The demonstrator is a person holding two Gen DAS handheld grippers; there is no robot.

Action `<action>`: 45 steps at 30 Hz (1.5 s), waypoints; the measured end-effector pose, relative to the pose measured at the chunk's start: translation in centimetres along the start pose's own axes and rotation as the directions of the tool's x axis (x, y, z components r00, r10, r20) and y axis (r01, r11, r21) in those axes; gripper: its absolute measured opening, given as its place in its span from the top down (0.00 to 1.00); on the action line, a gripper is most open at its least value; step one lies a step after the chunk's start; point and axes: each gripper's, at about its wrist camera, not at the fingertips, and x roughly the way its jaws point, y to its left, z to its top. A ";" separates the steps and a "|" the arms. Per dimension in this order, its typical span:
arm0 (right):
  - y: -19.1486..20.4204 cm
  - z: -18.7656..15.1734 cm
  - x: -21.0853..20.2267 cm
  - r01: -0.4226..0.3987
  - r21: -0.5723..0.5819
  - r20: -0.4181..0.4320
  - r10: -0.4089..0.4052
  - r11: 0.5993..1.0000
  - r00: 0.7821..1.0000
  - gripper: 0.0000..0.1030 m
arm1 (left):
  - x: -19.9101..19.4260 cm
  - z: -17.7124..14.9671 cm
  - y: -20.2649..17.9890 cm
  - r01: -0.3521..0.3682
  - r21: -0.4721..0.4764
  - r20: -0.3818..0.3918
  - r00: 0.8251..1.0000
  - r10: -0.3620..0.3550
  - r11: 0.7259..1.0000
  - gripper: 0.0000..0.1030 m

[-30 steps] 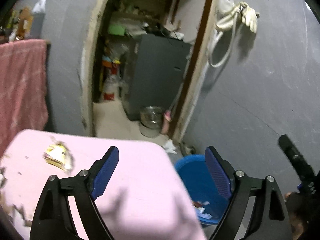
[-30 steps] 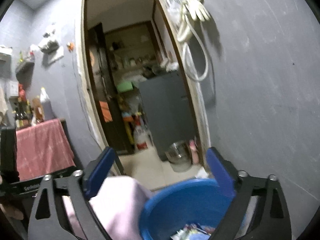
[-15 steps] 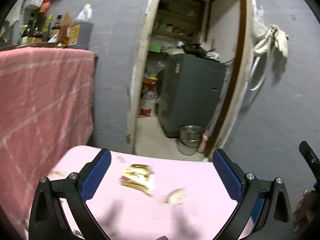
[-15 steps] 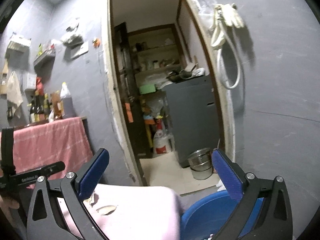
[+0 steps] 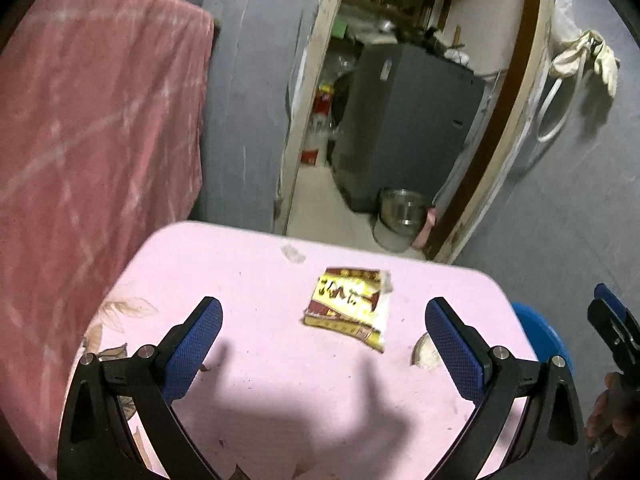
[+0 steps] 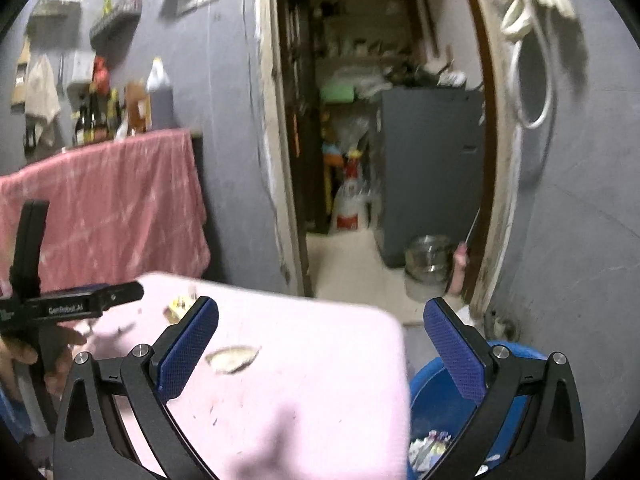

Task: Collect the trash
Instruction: 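Move both tools back over the table toward the yellow bag and pale scrap, then grasp the yellow snack bag with the left gripper while the right grasps the pale scrap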

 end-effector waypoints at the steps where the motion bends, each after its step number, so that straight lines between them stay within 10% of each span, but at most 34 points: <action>1: 0.1 -0.1 0.6 -0.007 -0.003 -0.026 0.007 1.000 1.000 0.00 | 0.4 0.0 0.0 -0.002 0.006 -0.016 1.000 0.002 1.000 0.04; 25: 6.7 -4.0 11.8 -0.193 -0.164 -0.493 0.089 0.967 0.866 0.17 | 5.2 1.7 2.8 0.030 -0.029 -0.161 0.986 -0.034 0.999 0.04; 45: 3.2 -3.0 12.4 -0.140 -0.105 -0.464 0.076 0.985 0.883 0.59 | 6.8 1.7 0.1 0.113 0.018 -0.211 0.972 -0.107 0.993 0.13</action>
